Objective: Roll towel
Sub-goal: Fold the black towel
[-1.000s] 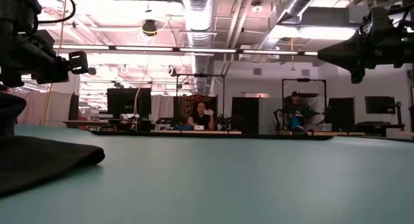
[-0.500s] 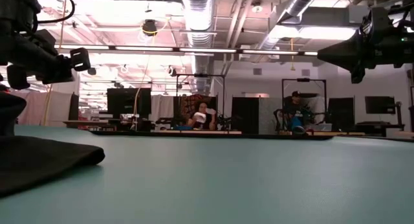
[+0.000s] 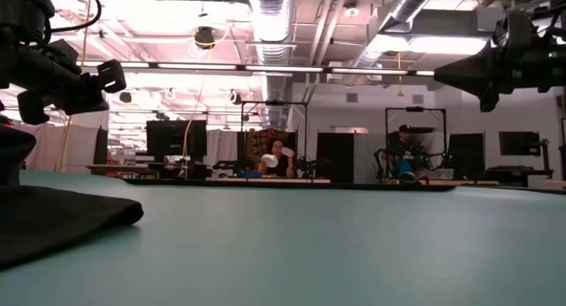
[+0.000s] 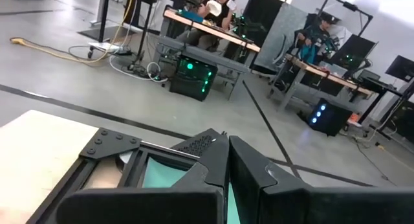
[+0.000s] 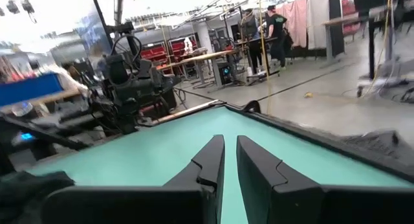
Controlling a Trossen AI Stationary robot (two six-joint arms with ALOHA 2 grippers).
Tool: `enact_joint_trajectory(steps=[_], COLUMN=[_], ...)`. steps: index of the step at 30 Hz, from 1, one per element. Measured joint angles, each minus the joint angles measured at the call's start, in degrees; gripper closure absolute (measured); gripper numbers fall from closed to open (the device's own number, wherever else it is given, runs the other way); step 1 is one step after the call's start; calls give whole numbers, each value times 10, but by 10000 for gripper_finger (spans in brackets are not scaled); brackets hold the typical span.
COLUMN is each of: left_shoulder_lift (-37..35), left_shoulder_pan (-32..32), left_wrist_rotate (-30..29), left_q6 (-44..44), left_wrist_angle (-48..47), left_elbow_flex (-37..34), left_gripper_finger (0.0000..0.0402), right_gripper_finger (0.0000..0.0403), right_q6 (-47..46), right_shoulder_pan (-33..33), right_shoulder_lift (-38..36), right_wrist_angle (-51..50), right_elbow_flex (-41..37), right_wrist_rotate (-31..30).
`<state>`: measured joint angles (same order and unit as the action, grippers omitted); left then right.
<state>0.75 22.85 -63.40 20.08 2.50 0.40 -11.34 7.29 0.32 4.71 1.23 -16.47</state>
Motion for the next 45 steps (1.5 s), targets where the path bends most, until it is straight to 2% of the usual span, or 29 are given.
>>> enact_joint_trajectory(steps=[5,9,11,14,17,21,23,24,26,28,32,34,35,40,43,45], left_shoulder_lift=[0,0,0,0,0,0,0,0,0,4,32,59,77,209,301,364], left_shoulder_pan=[0,2,-3,-10,-10,-12,-26,-38,-70,-110,-183,-210,-220,-250,-258,-268], left_wrist_rotate=[0,-38,-7,155,414,759,872,901,905,864,708,640,624,596,589,605], left_q6=[7,6,-4,-57,-96,-52,-23,-9,-6,-24,-109,-153,-169,-228,-202,-192], left_wrist_angle=[0,-6,-7,27,100,167,186,187,184,191,251,244,227,60,-104,-223], left_elbow_flex=[0,0,2,5,7,7,8,8,8,8,22,58,84,251,361,422], left_gripper_finger=[401,401,401,401,401,398,392,388,376,361,325,307,299,271,261,259], right_gripper_finger=[337,337,337,337,337,337,336,335,332,326,310,302,298,284,277,273], right_q6=[7,14,13,14,19,54,58,58,58,58,58,58,58,58,58,58], right_shoulder_pan=[-1,0,1,1,0,-2,-2,-2,-2,-2,-2,-2,-2,-1,-1,-1], right_shoulder_lift=[0,0,0,0,0,0,0,0,0,1,1,1,1,1,1,1], right_wrist_angle=[-3,-4,-4,-4,-5,-13,-23,-27,-34,-35,-36,-37,-37,-38,-38,-38], right_elbow_flex=[0,0,0,0,0,0,0,0,1,1,1,1,1,1,1,1], right_wrist_rotate=[0,-1,-2,-2,-2,-2,-2,-2,-1,-1,-1,-1,-1,-1,-1,-1])
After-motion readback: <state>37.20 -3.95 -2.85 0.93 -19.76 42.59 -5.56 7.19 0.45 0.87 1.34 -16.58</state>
